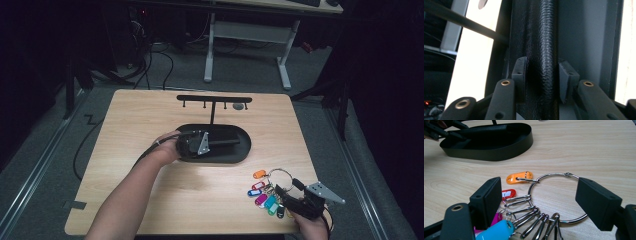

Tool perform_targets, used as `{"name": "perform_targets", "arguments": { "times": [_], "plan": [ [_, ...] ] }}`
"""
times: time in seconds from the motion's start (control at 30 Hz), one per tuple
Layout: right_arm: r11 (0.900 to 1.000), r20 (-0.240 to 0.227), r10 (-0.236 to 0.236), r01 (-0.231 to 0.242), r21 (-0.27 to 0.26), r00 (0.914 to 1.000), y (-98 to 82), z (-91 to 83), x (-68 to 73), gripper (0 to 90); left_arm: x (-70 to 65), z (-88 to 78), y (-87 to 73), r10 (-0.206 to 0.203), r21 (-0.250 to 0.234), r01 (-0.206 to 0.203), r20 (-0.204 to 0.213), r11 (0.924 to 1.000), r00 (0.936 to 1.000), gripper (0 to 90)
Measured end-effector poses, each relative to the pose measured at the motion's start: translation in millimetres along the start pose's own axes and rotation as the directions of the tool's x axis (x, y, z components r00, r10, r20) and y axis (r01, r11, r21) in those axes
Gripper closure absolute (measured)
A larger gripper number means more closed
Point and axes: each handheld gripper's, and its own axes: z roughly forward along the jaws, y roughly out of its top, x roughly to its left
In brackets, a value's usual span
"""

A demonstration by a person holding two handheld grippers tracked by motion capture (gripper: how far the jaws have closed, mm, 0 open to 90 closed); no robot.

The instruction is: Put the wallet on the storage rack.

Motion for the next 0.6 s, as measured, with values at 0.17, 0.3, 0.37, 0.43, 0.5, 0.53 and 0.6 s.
{"name": "perform_targets", "arguments": {
  "times": [0.17,0.3,0.37,0.43,0.5,0.53,0.6],
  "plan": [
    [1.0,0.0,-0.001,0.001,0.0,1.0,-0.1,0.2,-0.4,21.6,2.5,2.6,-0.3,-0.052,0.031,0.052,0.013,0.9982,0.9986,58.5],
    [1.0,0.0,-0.002,0.002,0.0,1.0,0.0,-0.2,0.1,21.6,3.8,2.3,-3.0,-0.092,0.043,0.091,0.03,0.9949,0.9953,53.7],
    [1.0,0.001,-0.003,0.003,0.0,1.0,0.0,0.0,-0.3,21.6,4.1,2.0,-4.5,-0.116,0.039,0.114,0.037,0.9926,0.9926,50.4],
    [1.0,0.001,0.0,0.0,0.002,1.0,0.0,0.2,-0.4,21.5,5.1,1.5,-6.3,-0.137,0.031,0.135,0.051,0.9903,0.9893,47.8],
    [1.0,0.001,-0.003,0.003,0.001,1.0,0.1,0.5,0.2,21.6,7.3,-1.4,-7.1,-0.164,0.015,0.164,0.048,0.9864,0.9853,47.0],
    [1.0,0.003,-0.001,0.001,0.002,1.0,0.1,0.4,0.7,21.6,9.3,-3.4,-6.9,-0.177,0.008,0.177,0.048,0.9842,0.9831,46.1],
    [1.0,0.002,-0.002,0.002,0.004,1.0,0.2,0.8,1.2,21.6,11.9,-8.0,-5.8,-0.192,-0.01,0.193,0.039,0.9812,0.9806,45.0]
  ]
}}
